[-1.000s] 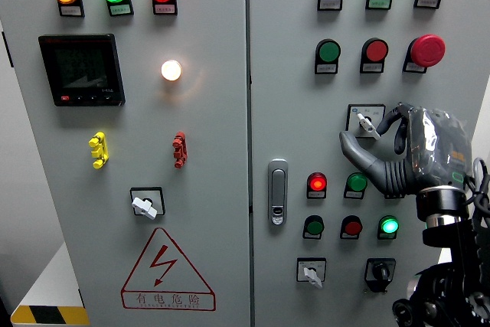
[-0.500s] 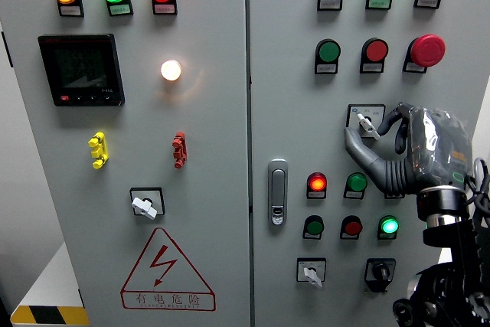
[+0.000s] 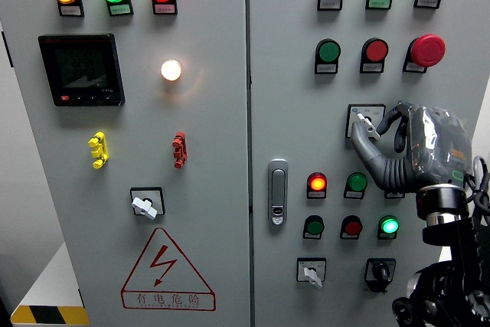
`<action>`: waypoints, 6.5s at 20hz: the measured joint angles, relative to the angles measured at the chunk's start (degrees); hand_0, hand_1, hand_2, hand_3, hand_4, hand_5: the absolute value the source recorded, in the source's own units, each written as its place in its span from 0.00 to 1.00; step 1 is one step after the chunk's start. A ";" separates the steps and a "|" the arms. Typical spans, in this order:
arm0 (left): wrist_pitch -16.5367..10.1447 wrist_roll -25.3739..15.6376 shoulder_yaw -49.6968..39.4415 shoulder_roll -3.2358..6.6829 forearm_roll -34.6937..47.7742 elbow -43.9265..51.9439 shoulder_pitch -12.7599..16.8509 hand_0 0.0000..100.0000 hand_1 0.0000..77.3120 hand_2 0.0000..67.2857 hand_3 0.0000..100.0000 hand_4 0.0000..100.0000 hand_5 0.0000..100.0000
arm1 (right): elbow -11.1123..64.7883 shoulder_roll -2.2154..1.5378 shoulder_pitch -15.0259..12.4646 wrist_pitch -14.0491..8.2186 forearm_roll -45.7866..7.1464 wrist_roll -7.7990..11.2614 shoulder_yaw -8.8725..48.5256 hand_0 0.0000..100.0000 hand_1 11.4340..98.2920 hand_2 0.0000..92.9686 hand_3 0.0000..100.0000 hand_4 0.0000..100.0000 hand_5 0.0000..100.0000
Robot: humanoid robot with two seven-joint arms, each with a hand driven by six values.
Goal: Rotate and turn off gray switch
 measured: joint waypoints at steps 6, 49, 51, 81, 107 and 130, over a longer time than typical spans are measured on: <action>0.01 0.00 0.00 0.00 0.04 0.00 0.01 0.00 0.00 0.16 0.21 0.13 0.13 | -0.19 0.05 0.58 0.08 -0.01 -0.18 -0.01 0.49 0.33 0.75 1.00 0.98 1.00; -0.01 0.00 0.00 -0.01 -0.01 0.00 -0.02 0.00 0.00 0.16 0.21 0.13 0.13 | -0.21 0.14 0.65 -0.27 0.08 -0.70 -0.18 0.66 0.33 0.73 1.00 0.98 1.00; -0.01 0.00 0.00 -0.03 -0.01 0.00 -0.02 0.00 0.00 0.16 0.21 0.13 0.13 | -0.18 0.14 0.66 -0.27 0.11 -0.88 -0.18 0.67 0.33 0.75 1.00 0.98 1.00; 0.02 0.00 0.00 -0.04 -0.01 0.00 0.00 0.00 0.00 0.16 0.21 0.13 0.13 | 0.45 0.14 0.60 -2.00 1.23 -4.02 -0.57 0.77 0.28 0.75 1.00 0.99 1.00; 0.03 0.00 0.00 0.05 0.00 0.00 -0.06 0.00 0.00 0.16 0.21 0.13 0.13 | 21.91 -0.21 -15.95 -3.02 0.85 5.59 -1.38 0.62 0.35 0.43 0.47 0.31 0.56; 0.02 0.00 0.00 0.06 -0.01 0.00 -0.01 0.00 0.00 0.16 0.21 0.13 0.13 | 32.91 -0.16 -30.00 -3.08 -2.15 11.17 -0.18 0.00 0.47 0.12 0.11 0.10 0.08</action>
